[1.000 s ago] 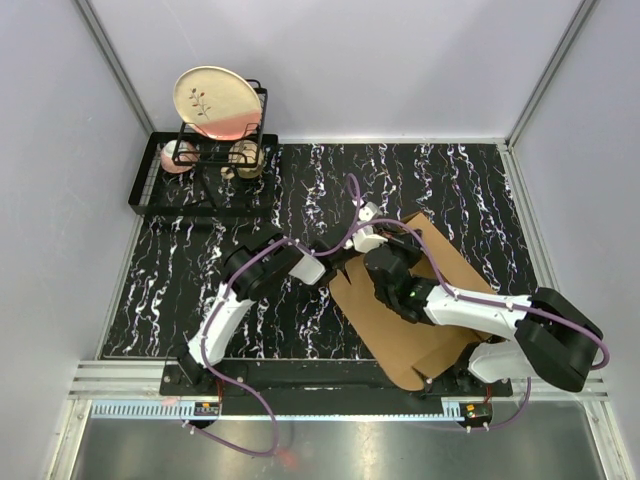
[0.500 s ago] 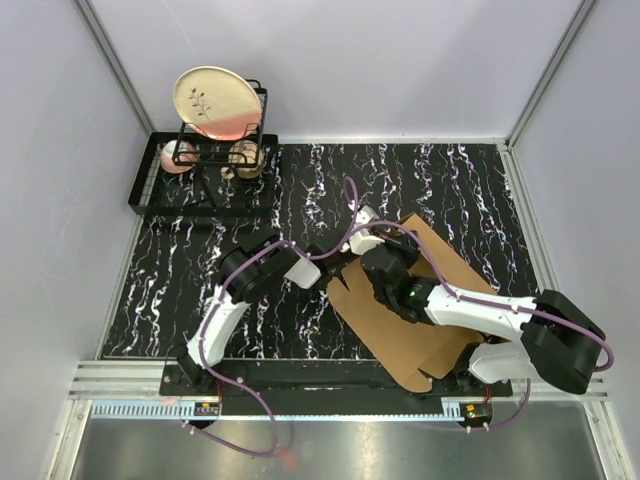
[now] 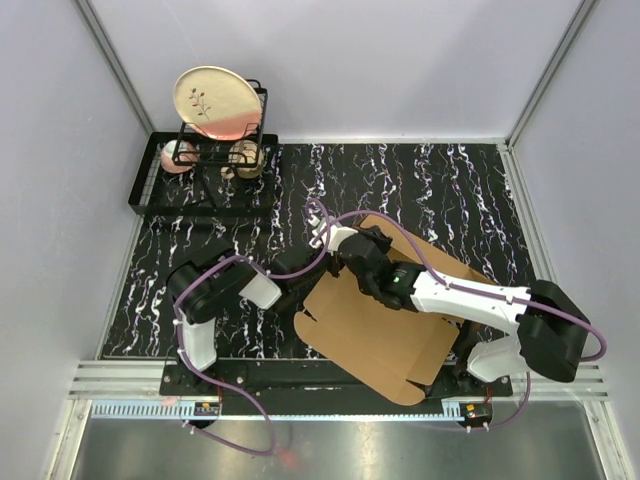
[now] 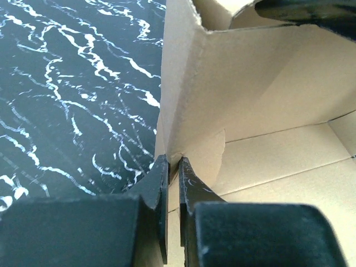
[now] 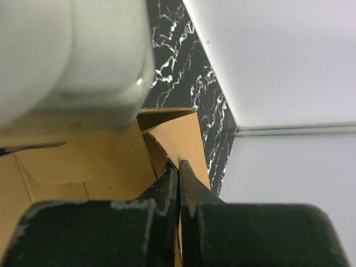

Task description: Fold the paper box

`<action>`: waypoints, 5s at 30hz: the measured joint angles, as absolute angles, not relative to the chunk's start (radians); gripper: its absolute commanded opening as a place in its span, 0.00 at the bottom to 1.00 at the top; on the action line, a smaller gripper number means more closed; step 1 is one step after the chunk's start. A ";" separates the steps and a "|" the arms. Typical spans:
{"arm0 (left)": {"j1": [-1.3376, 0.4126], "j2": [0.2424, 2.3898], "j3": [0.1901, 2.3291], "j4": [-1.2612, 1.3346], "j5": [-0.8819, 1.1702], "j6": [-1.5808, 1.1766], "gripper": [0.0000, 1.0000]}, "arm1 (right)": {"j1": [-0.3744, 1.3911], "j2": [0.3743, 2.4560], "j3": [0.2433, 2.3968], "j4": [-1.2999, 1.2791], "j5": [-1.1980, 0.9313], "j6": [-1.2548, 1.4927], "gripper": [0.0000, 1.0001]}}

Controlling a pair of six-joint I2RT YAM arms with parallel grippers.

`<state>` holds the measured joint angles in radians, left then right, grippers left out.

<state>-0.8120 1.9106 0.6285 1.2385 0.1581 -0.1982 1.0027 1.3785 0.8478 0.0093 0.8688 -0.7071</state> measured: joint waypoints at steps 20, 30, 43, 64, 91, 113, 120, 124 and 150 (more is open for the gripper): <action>-0.809 1.865 0.570 1.245 0.119 -0.149 0.00 | 1.011 1.368 0.838 0.056 0.855 -0.665 0.30; -0.811 1.865 0.562 1.252 0.124 -0.118 0.00 | 1.001 1.353 0.805 0.077 0.871 -0.676 0.42; -0.823 1.865 0.561 1.280 0.154 -0.110 0.00 | 0.988 1.261 0.759 0.050 0.877 -0.662 0.49; -0.829 1.864 0.575 1.277 0.197 -0.130 0.57 | 0.979 1.202 0.774 -0.096 0.875 -0.596 0.18; -0.830 1.899 0.663 1.235 0.254 -0.168 0.77 | 0.967 1.194 0.767 -0.133 0.900 -0.535 0.06; -0.853 1.999 0.824 1.229 0.363 -0.236 0.69 | 0.969 1.217 0.780 -0.174 0.961 -0.477 0.25; -0.855 1.999 0.824 1.229 0.360 -0.226 0.65 | 0.978 1.234 0.833 -0.291 0.976 -0.369 0.41; -0.856 1.999 0.824 1.229 0.359 -0.218 0.63 | 0.986 1.230 0.850 -0.343 0.975 -0.324 0.43; -0.857 2.004 0.844 1.259 0.349 -0.217 0.75 | 0.997 1.216 0.863 -0.418 1.063 -0.311 0.03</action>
<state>-0.8566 2.0041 0.8436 1.2591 0.3489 -0.2169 0.9966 1.2163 0.8627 -0.4179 1.0630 -0.3111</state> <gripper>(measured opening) 0.727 0.062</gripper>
